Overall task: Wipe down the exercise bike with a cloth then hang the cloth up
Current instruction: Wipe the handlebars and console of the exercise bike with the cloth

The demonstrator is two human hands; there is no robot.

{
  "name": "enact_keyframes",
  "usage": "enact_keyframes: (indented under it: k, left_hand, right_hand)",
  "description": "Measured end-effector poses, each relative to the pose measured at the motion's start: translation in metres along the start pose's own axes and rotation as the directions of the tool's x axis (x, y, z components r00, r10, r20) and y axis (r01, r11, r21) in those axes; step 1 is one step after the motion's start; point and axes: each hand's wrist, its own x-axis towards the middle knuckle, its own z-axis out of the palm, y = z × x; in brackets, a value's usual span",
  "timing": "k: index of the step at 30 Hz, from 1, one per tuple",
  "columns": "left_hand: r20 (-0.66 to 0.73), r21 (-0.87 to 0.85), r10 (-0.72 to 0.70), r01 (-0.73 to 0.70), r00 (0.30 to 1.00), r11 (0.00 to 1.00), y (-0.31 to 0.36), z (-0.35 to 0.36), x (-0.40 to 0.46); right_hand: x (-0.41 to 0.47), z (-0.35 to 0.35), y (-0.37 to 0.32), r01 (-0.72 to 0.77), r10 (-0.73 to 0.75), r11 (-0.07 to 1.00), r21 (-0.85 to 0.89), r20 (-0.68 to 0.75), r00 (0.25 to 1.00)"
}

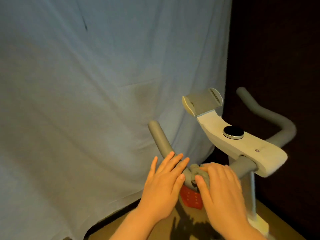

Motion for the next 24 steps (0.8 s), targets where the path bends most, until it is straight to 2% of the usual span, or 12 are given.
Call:
enact_keyframes:
  k: [2, 4, 9, 11, 17, 21, 24]
  left_hand:
    - [0.050, 0.049, 0.096, -0.099, 0.994, 0.994, -0.018, -0.010, 0.009]
    - [0.076, 0.060, 0.157, -0.162, 0.985, 0.985, -0.027, -0.013, 0.018]
    - [-0.011, -0.095, 0.127, -0.127, 0.992, 0.987, -0.021, 0.001, 0.018]
    - [-0.030, -0.117, 0.123, -0.125, 0.992, 0.985, -0.020, 0.003, 0.016]
    - [-0.017, -0.120, 0.181, -0.181, 0.983, 0.976, -0.024, -0.004, 0.017]
    - [-0.020, -0.107, 0.199, -0.200, 0.980, 0.974, -0.027, -0.001, 0.018]
    - [-0.030, -0.100, 0.256, -0.258, 0.966, 0.961, -0.034, -0.003, 0.021]
  right_hand:
    - [-0.001, 0.010, -0.031, -0.064, 0.061, 0.997, -0.042, -0.062, 0.996]
    - [-0.004, 0.014, -0.036, -0.077, 0.072, 0.993, -0.087, -0.057, 0.996]
    - [-0.019, 0.005, -0.025, -0.228, 0.237, 0.934, -0.274, -0.001, 0.971]
    - [-0.013, 0.010, -0.038, -0.267, 0.273, 0.929, -0.257, -0.010, 0.962]
    - [-0.003, 0.003, -0.034, -0.180, 0.199, 0.951, -0.253, 0.049, 0.979]
    - [-0.012, 0.009, -0.031, -0.286, 0.281, 0.948, -0.142, -0.055, 0.958]
    - [0.001, 0.018, -0.042, -0.292, 0.285, 0.947, -0.132, -0.068, 0.956]
